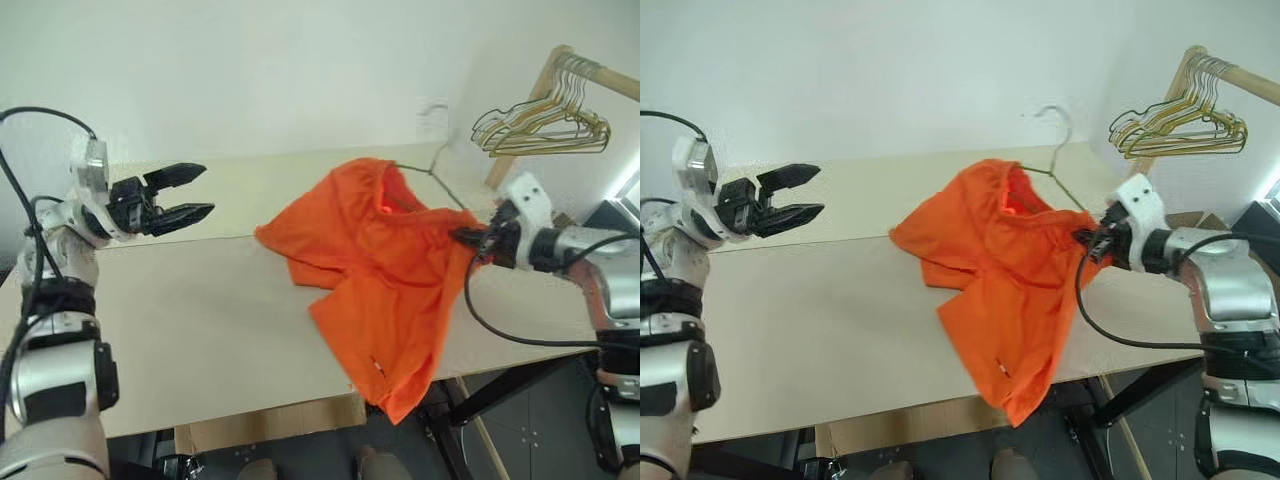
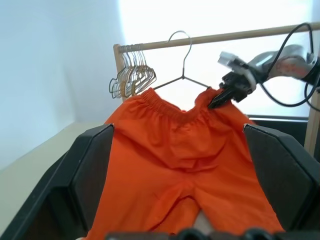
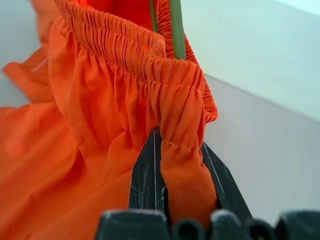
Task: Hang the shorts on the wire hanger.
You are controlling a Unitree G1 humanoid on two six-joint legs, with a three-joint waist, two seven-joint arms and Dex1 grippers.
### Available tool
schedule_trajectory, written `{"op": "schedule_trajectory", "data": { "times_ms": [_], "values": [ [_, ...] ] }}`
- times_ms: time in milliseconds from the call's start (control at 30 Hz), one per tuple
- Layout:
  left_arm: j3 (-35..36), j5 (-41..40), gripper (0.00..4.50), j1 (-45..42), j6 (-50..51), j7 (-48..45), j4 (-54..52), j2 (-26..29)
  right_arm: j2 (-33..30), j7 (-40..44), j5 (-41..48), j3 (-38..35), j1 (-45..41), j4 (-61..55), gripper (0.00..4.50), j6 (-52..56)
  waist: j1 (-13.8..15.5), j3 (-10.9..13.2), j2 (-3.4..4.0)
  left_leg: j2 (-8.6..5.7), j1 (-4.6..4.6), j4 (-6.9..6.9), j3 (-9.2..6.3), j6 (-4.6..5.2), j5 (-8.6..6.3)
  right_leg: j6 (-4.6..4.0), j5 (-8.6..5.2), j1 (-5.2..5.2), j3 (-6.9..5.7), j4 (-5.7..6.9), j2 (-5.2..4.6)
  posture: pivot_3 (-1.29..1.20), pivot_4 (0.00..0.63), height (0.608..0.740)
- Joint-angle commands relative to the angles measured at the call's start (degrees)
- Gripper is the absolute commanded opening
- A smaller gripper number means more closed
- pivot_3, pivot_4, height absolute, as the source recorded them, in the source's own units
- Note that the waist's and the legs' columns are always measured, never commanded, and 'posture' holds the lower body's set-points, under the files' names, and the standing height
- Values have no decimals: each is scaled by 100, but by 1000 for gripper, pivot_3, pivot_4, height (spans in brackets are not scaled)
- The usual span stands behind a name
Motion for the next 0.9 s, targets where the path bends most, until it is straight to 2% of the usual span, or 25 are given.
{"op": "schedule_trajectory", "data": {
  "times_ms": [33,167,400,500,600,733,900],
  "values": [
    [255,-550,4472,504,513,491,-1494,-224,-90,-642,142,-764,38,-490,0,863,-12,-1,1,0,2,0,-3,0,0,0,0,0,4,-1,-1,-117,0,740],
    [267,-854,4472,1188,876,983,-2610,-538,-280,-1221,27,-1305,189,-863,0,1977,-28,-7,12,0,12,-2,-9,0,0,0,0,1,11,-7,1,-142,0,740],
    [148,-784,4472,1347,905,1440,-2853,-842,-30,-2747,-539,-1915,-822,-583,0,2844,-172,-18,33,-5,61,-11,19,0,-1,0,-1,46,14,-25,3,-167,0,740],
    [131,-776,4472,1310,863,1496,-2810,-936,93,-3511,-1025,-1778,-1143,-394,0,2854,-252,-19,33,-4,58,-16,18,0,-1,-1,-1,43,14,-31,6,-167,0,740],
    [65,-746,4472,1381,841,1533,-2862,-1005,405,-4420,-1484,-2073,-1521,50,0,2649,-329,-19,33,-5,45,-13,16,0,-1,-1,-1,39,15,-36,3,-165,0,740],
    [76,-877,4472,1456,914,1586,-3055,-1069,730,-5099,-1625,-2642,-1953,516,0,2333,-380,-19,35,-6,44,-15,3,0,-1,-1,-1,36,19,-35,1,-153,0,740],
    [12,-772,4472,1552,846,1670,-3112,-1122,783,-5697,-1700,-2916,-2297,1351,0,1518,-462,-20,43,-6,50,-17,-6,0,-1,0,-1,40,22,-33,1,-151,0,740]
  ]
}}
